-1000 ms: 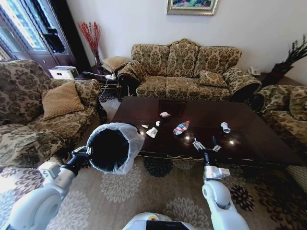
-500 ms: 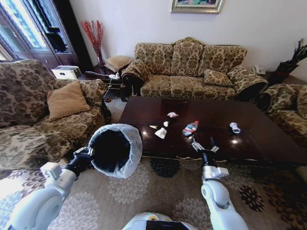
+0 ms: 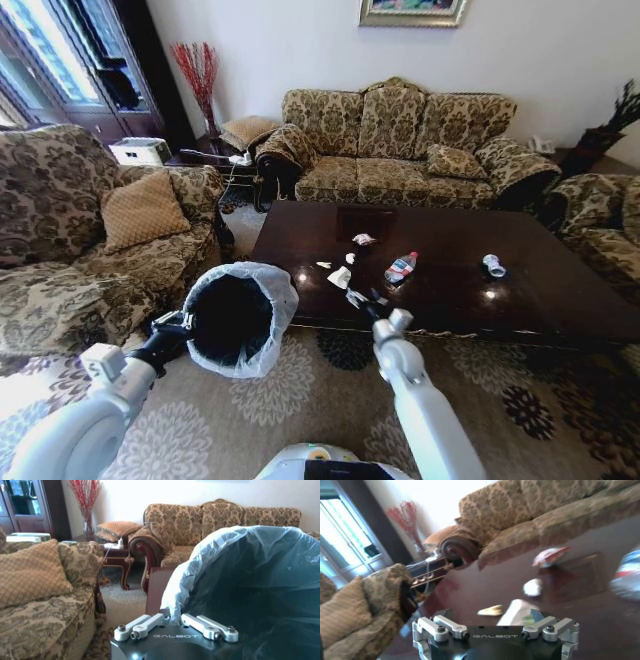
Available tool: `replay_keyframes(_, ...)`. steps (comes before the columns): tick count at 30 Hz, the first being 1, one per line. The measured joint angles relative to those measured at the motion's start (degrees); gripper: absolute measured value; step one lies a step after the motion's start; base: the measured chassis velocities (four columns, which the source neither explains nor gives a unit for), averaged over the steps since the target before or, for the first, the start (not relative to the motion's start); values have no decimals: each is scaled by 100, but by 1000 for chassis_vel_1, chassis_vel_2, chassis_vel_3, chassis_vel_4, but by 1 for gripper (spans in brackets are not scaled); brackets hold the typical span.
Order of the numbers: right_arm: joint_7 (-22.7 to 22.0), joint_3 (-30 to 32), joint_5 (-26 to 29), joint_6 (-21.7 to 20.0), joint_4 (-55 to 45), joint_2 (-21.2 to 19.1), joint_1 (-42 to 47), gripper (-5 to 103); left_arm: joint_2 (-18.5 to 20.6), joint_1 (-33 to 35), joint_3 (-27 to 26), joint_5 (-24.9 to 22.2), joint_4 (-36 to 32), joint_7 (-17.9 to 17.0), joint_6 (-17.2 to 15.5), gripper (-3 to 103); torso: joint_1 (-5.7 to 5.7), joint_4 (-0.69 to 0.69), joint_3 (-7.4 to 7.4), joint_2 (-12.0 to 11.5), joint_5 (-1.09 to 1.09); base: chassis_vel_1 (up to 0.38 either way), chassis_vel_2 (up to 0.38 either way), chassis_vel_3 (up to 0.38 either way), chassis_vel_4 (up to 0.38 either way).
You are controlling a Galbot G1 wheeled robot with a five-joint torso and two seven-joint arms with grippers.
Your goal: Move to the front of the table and place the trash on the table into the trash bin.
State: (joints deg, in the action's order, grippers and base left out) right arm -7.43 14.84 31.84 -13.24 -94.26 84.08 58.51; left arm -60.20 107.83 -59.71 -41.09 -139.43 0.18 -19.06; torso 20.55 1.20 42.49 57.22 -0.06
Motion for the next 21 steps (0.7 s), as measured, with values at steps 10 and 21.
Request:
replay_keyframes(10,1,-3,-776,413,1547,788,-907,100,94,223,-85,-17,-113,-2,0,0,-1,-2,0,0,8,0,0,0,0)
replay_keyframes(21,1,446,-1272,823,2855,821,-1702,98,44,252,-51,-20,-174,1,-6,0,0,-3,0,0,6,0,0,0,0)
